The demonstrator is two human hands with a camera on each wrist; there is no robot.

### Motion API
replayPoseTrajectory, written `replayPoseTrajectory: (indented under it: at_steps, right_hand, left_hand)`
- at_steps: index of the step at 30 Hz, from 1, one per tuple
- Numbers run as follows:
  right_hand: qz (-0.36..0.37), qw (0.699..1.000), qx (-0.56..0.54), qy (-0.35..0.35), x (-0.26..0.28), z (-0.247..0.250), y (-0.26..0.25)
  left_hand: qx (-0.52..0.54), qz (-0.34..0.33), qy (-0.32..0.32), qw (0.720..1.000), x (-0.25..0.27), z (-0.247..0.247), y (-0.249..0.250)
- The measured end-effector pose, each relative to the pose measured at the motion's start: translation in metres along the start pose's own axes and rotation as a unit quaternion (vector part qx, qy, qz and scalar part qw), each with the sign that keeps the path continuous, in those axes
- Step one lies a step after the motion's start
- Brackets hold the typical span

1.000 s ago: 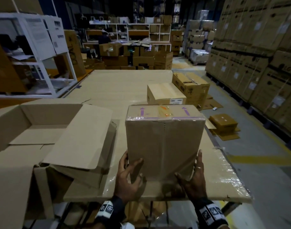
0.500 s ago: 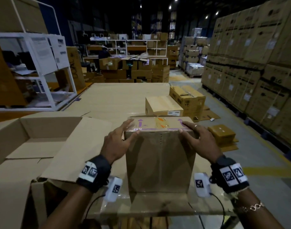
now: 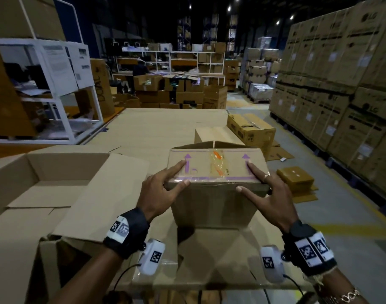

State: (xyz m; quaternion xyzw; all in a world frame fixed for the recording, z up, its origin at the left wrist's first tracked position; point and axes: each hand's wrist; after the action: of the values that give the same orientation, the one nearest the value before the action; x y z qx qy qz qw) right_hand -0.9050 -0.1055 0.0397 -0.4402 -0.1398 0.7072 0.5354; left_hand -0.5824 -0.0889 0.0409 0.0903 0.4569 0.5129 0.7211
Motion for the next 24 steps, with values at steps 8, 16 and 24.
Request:
replayPoseTrajectory:
  at_steps: [8, 16, 24]
  right_hand:
    - [0.020, 0.998, -0.039, 0.044, 0.050, -0.025, 0.028]
    - [-0.082, 0.995, -0.051, 0.018, 0.099, -0.035, 0.056]
    - [-0.125, 0.992, -0.006, -0.020, 0.133, -0.064, 0.087]
  left_hand:
    - [0.092, -0.020, -0.016, 0.995, 0.049, -0.034, -0.017]
    - [0.022, -0.011, -0.007, 1.000, 0.124, -0.075, -0.020]
    - [0.044, 0.078, -0.017, 0.996, 0.164, -0.108, -0.046]
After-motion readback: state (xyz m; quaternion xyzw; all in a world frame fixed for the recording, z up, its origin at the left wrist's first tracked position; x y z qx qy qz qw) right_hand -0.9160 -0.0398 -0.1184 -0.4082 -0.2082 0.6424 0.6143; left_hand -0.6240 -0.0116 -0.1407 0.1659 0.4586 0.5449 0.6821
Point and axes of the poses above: each hand's wrist, its own x-axis away from the middle knuckle, its own z-axis out of the back of the hand, y = z × x, and after that the axes turned 3 degrees about -z, right-handed
